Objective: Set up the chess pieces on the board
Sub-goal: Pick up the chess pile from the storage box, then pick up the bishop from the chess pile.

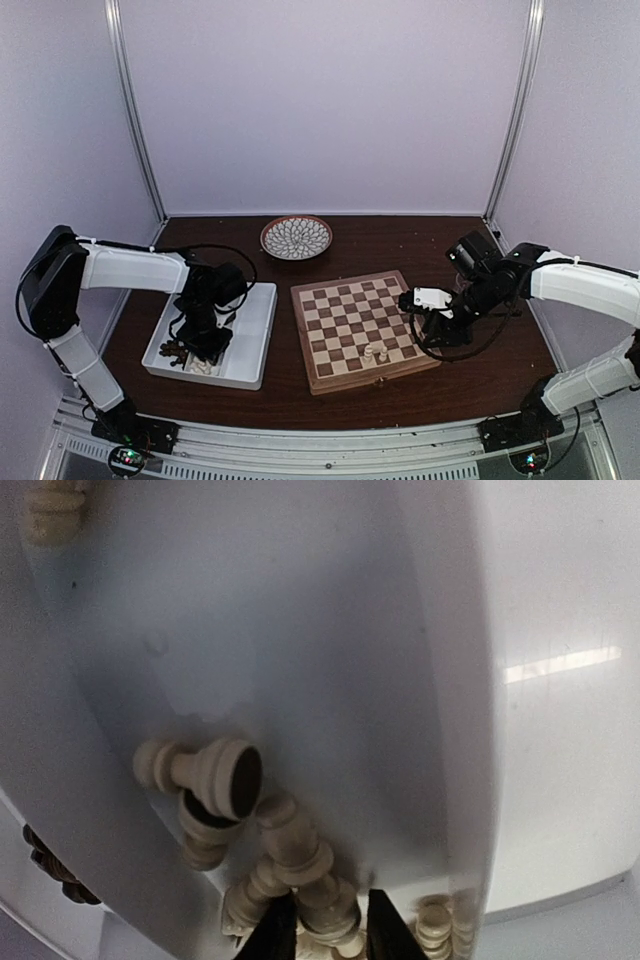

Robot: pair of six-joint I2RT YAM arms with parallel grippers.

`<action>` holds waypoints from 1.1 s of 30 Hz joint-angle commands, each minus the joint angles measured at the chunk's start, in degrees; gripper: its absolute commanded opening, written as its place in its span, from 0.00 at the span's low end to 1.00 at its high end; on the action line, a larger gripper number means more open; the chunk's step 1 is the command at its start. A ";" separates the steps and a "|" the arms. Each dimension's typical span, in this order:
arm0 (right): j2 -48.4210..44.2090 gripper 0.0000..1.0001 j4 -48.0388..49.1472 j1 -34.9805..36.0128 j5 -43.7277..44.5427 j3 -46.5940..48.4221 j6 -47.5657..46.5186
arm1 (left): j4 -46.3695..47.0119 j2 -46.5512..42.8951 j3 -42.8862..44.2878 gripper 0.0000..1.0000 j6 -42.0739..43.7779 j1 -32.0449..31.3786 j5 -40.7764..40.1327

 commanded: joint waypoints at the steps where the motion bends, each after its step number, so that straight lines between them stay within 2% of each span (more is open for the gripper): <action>1: -1.28 0.39 0.39 -0.22 -1.14 -0.52 -0.50 | 0.52 1.11 -0.71 0.25 -1.74 -0.83 1.56; 5: -1.21 0.39 0.37 -0.22 -1.32 -0.61 -0.58 | 0.70 2.53 -1.18 0.23 -2.01 -1.10 2.11; 9: -1.34 0.39 -0.04 -0.22 -1.57 -0.28 -0.58 | -0.99 0.42 -0.14 0.12 -2.14 -1.36 2.07; 12: -1.19 0.39 -0.33 -0.24 -1.79 0.35 -0.33 | -4.29 -4.15 2.86 0.04 -1.74 -1.32 0.32; 19: 0.33 0.38 -3.66 -0.18 -3.01 6.09 -0.47 | -4.26 -16.02 7.99 0.00 6.32 -1.36 2.01; 23: 3.62 0.38 -6.66 -0.27 -7.94 14.21 0.61 | 0.80 -21.26 8.42 0.00 12.64 -1.36 13.71; 28: 10.02 0.38 -7.12 0.18 -17.52 25.63 5.59 | 9.76 -24.58 8.47 0.01 13.84 -2.55 28.31; 33: 18.04 0.39 -7.63 2.01 -25.54 37.11 11.32 | 15.03 -24.57 9.53 0.00 13.93 -5.57 33.20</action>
